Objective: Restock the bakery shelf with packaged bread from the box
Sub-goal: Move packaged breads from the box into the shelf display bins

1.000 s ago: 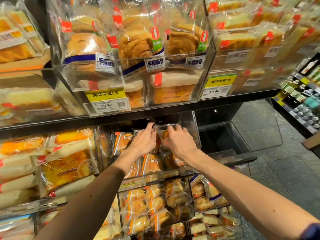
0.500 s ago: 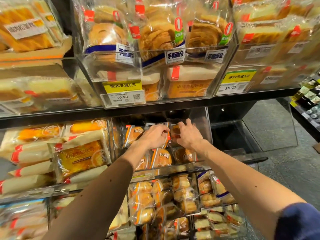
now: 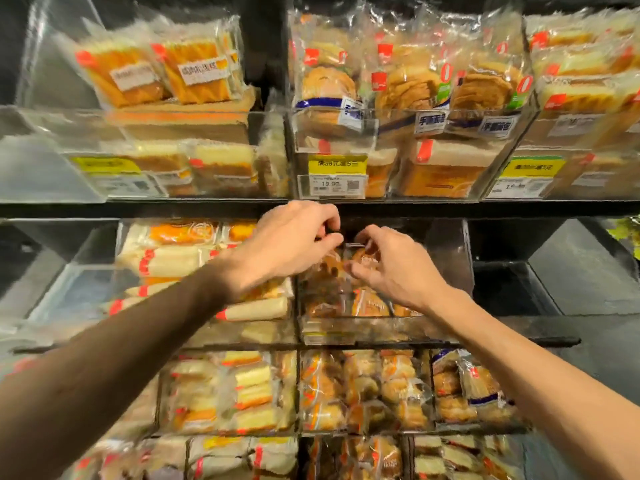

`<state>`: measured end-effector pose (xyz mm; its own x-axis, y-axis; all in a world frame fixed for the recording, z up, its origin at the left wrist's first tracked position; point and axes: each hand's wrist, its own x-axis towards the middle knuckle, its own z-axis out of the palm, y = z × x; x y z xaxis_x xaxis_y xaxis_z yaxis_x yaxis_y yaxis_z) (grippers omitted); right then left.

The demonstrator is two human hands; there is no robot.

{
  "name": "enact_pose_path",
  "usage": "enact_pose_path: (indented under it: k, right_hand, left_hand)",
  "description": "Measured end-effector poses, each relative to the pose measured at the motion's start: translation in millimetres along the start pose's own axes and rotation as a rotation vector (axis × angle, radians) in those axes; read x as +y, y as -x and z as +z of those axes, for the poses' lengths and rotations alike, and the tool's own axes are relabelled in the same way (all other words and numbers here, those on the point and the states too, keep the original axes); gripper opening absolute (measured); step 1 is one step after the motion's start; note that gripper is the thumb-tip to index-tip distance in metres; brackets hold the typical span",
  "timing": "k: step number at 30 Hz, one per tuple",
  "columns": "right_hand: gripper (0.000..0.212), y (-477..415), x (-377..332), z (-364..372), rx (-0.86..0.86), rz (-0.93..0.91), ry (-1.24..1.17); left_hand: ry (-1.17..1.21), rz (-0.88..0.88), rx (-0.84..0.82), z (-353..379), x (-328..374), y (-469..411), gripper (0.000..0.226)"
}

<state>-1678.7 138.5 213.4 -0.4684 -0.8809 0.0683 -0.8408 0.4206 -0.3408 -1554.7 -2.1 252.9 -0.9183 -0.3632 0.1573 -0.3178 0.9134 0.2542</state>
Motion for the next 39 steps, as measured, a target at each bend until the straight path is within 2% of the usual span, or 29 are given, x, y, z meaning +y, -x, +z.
enact_pose_path:
  k: [3, 5, 7, 10, 11, 13, 14, 16, 19, 24, 30, 39]
  right_hand:
    - [0.055, 1, -59, 15, -0.073, -0.218, 0.071]
    - [0.056, 0, -103, 30, -0.114, -0.407, 0.106]
    - [0.055, 4, -151, 49, -0.208, -0.502, 0.093]
    - [0.055, 10, -202, 134, -0.431, -0.658, 0.061]
    - [0.059, 11, -220, 172, -0.434, -0.718, 0.068]
    - [0.064, 34, -275, 217, -0.458, -0.893, -0.042]
    - [0.060, 58, -308, 215, -0.430, -1.029, -0.029]
    - [0.053, 111, -363, 188, -0.500, -1.196, 0.020]
    - [0.049, 146, -422, 219, -0.561, -1.275, 0.024]
    - [0.049, 210, -523, 283, -0.683, -1.476, 0.078]
    - [0.041, 262, -648, 354, -0.758, -1.495, 0.132]
    - [0.053, 284, -806, 427, -0.877, -1.201, 0.174]
  left_hand:
    - [-0.201, -0.116, 0.030, -36, -24, 68, 0.030]
    - [-0.295, -0.184, 0.118, -50, -40, 128, 0.038]
    - [-0.376, -0.311, 0.140, -60, -51, 197, 0.044]
    - [-0.525, -0.601, 0.057, -64, -59, 305, 0.041]
    - [-0.547, -0.701, 0.036, -61, -59, 342, 0.039]
    - [-0.553, -0.861, 0.036, -58, -52, 407, 0.034]
    - [-0.560, -0.935, 0.040, -56, -48, 439, 0.032]
    - [-0.576, -1.156, -0.043, -49, -40, 498, 0.040]
    - [-0.501, -1.439, -0.169, -35, -34, 573, 0.053]
    - [-0.289, -1.728, -0.122, -11, -65, 686, 0.044]
    - [-0.075, -1.847, 0.001, 2, -143, 811, 0.037]
    - [0.066, -1.893, 0.073, -9, -261, 940, 0.028]
